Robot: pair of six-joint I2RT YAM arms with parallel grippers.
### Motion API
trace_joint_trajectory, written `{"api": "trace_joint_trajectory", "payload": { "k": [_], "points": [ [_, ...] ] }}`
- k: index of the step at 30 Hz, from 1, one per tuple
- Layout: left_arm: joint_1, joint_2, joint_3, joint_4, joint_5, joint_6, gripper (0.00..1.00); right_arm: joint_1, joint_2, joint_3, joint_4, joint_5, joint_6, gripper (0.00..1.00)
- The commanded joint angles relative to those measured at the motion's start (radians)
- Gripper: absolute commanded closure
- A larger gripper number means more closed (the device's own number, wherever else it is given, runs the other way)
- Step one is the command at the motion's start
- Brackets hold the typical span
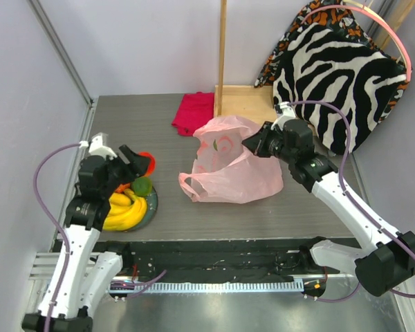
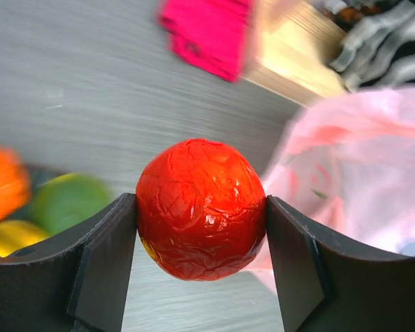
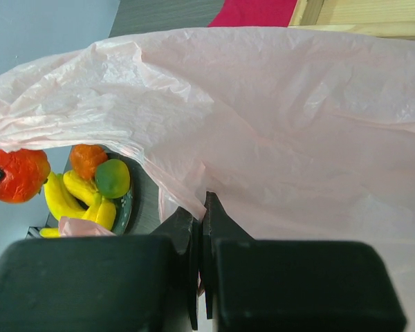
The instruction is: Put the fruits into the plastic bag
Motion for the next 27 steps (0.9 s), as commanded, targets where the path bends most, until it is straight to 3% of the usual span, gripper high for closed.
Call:
{"api": "trace_joint_trajectory", "payload": {
  "k": [1, 2, 3, 7, 10, 17, 22, 27],
  "points": [
    [-0.231, 0.087, 0.075, 0.229, -0.052, 0.008, 0.74, -0.004, -0.023, -0.004, 0.064, -0.041, 0.024, 0.99],
    [-0.292, 0.142, 0.119, 0.229, -0.089, 0.026, 0.74, -0.004, -0.023, -0.007, 0.064, -0.043, 0.025, 0.99],
    [-0.425, 0.176, 0.141, 0.229, -0.145, 0.051, 0.74, -0.003, -0.023, -0.007, 0.064, -0.043, 0.027, 0.99],
    [-0.677, 0.311, 0.251, 0.215, -0.324, 0.14, 0.74, -0.004, -0.019, -0.012, 0.058, -0.044, 0.028, 0.99],
    [-0.777, 0.406, 0.322, 0.258, -0.346, 0.19, 0.73, -0.004, -0.026, -0.021, 0.053, -0.041, 0.03, 0.99],
    [-0.794, 0.601, 0.404, 0.395, -0.301, 0.253, 0.73, -0.003, -0.041, -0.029, 0.044, -0.04, 0.033, 0.99],
    [-0.785, 0.702, 0.474, 0.406, -0.416, 0.325, 0.73, -0.003, -0.044, -0.026, 0.044, -0.046, 0.036, 0.99],
    [-0.748, 0.768, 0.463, 0.43, -0.39, 0.266, 0.73, -0.001, -0.043, -0.032, 0.049, -0.051, 0.044, 0.99]
  ]
}}
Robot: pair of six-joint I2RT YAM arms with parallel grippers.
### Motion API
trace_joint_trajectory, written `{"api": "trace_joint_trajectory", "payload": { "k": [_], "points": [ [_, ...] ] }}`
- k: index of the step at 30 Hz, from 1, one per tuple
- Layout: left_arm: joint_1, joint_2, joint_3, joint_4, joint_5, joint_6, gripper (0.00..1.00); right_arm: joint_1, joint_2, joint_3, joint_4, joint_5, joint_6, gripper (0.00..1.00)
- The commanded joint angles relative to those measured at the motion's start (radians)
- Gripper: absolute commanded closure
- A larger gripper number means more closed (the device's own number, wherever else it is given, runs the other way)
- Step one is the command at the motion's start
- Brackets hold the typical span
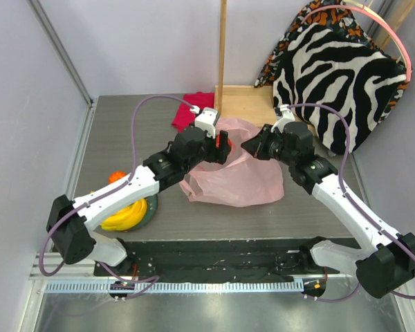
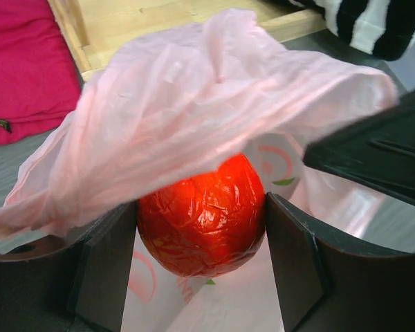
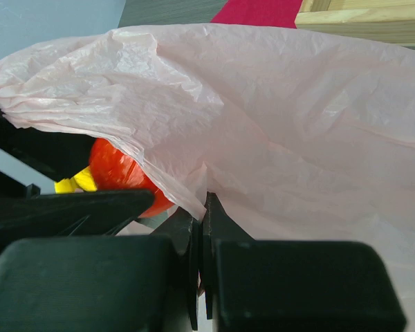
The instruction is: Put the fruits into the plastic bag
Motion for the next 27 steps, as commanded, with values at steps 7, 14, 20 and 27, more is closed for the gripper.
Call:
{"api": "trace_joint_trajectory", "payload": {
  "k": [7, 14, 20, 27],
  "points": [
    [0.037, 0.072, -0.025, 0.049, 0.061, -0.073, 0.72, -0.003, -0.015, -0.025, 0.064, -0.028, 0.03, 0.99],
    [0.036, 0.131, -0.12, 0.223, 0.287, -0.174, 0.69, -0.004, 0.007, -0.041, 0.084, -0.043, 0.041, 0.99],
    [0.037, 0.223, -0.137, 0.336, 0.402, -0.237, 0.64, -0.001, 0.028, -0.063, 0.1, -0.043, 0.044, 0.99],
    [0.037, 0.306, -0.145, 0.36, 0.4, -0.268, 0.5, 0.0, 0.045, -0.075, 0.11, -0.043, 0.044, 0.99]
  ]
}}
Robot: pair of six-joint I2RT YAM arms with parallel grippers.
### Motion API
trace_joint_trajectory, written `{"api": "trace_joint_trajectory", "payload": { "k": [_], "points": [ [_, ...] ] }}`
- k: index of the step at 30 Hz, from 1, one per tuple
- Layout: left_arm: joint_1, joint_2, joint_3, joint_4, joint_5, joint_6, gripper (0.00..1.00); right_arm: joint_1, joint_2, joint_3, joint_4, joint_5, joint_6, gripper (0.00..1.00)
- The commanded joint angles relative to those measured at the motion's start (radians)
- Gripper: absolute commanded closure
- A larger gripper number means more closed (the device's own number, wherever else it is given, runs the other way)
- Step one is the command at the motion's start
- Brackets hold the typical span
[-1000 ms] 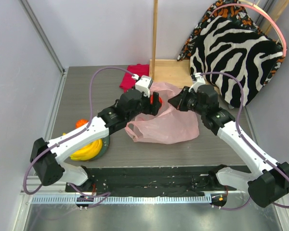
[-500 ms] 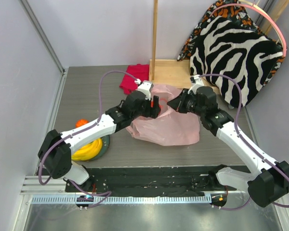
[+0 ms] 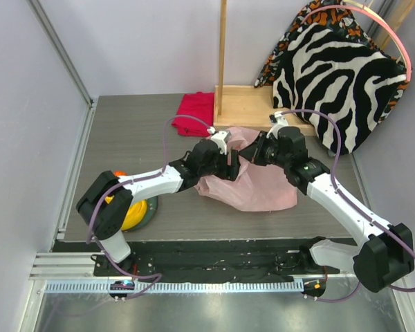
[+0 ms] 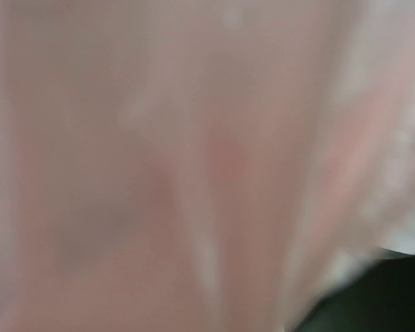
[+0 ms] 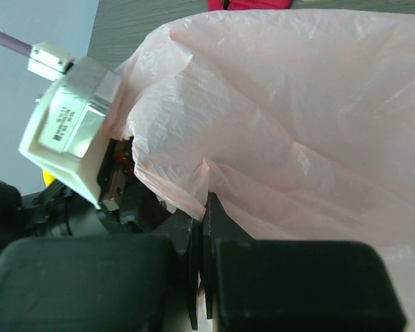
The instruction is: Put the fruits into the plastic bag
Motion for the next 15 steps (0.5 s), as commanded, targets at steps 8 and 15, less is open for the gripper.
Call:
{"api": "trace_joint_trajectory", "payload": {
  "k": [8, 15],
  "points": [
    [-0.001, 0.012, -0.016, 0.085, -0.005, -0.026, 0.13, -0.001, -0.006, -0.002, 0.054, 0.001, 0.006, 0.99],
    [0.008, -0.011, -0.034, 0.075, -0.01, -0.001, 0.03, -0.001, -0.008, -0.002, 0.047, 0.004, 0.001, 0.99]
  ]
}}
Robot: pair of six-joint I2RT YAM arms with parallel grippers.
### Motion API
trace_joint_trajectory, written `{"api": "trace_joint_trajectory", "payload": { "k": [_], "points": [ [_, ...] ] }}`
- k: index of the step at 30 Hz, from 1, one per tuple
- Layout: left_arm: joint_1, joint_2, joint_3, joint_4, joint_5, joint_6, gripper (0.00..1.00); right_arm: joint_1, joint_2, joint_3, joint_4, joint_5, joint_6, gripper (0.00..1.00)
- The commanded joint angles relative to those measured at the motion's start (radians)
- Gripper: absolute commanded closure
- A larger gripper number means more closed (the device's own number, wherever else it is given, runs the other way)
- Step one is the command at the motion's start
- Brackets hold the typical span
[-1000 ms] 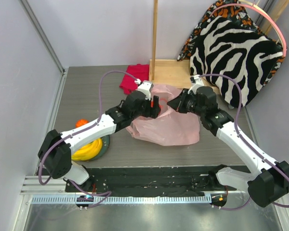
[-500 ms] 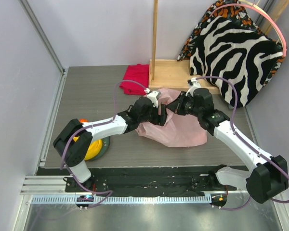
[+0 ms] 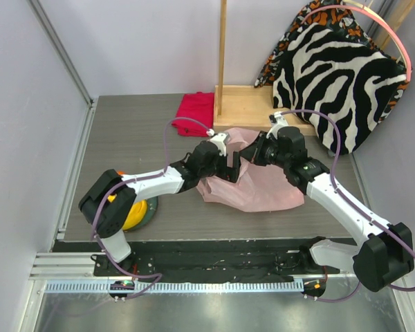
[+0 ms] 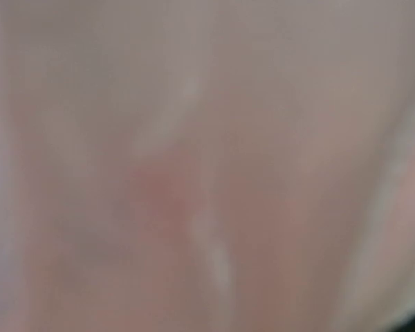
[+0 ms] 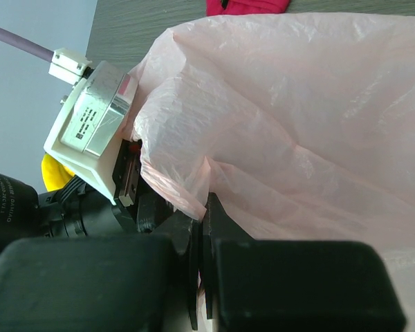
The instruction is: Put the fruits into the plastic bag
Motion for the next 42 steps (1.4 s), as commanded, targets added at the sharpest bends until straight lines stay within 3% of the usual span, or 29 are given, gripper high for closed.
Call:
{"api": "trace_joint_trajectory", "payload": {
  "k": [1, 13, 26, 35, 42],
  "points": [
    [0.012, -0.054, -0.021, 0.052, 0.0, 0.02, 0.02, -0.001, -0.014, 0.001, 0.048, 0.005, -0.001, 0.99],
    [0.067, -0.307, -0.124, 0.022, 0.02, 0.139, 0.0, 0.0, -0.011, -0.001, 0.043, 0.014, -0.006, 0.99],
    [0.204, -0.642, -0.251, -0.225, -0.021, 0.262, 0.0, -0.001, 0.003, -0.001, 0.048, 0.013, -0.01, 0.99],
    [0.21, -0.714, -0.188, -0.382, 0.128, 0.334, 0.0, 0.0, 0.015, -0.005, 0.06, 0.004, -0.006, 0.99],
    [0.213, -0.927, -0.266, -0.324, 0.044, 0.357, 0.0, -0.001, 0.017, 0.001, 0.051, 0.013, -0.007, 0.99]
  ]
}}
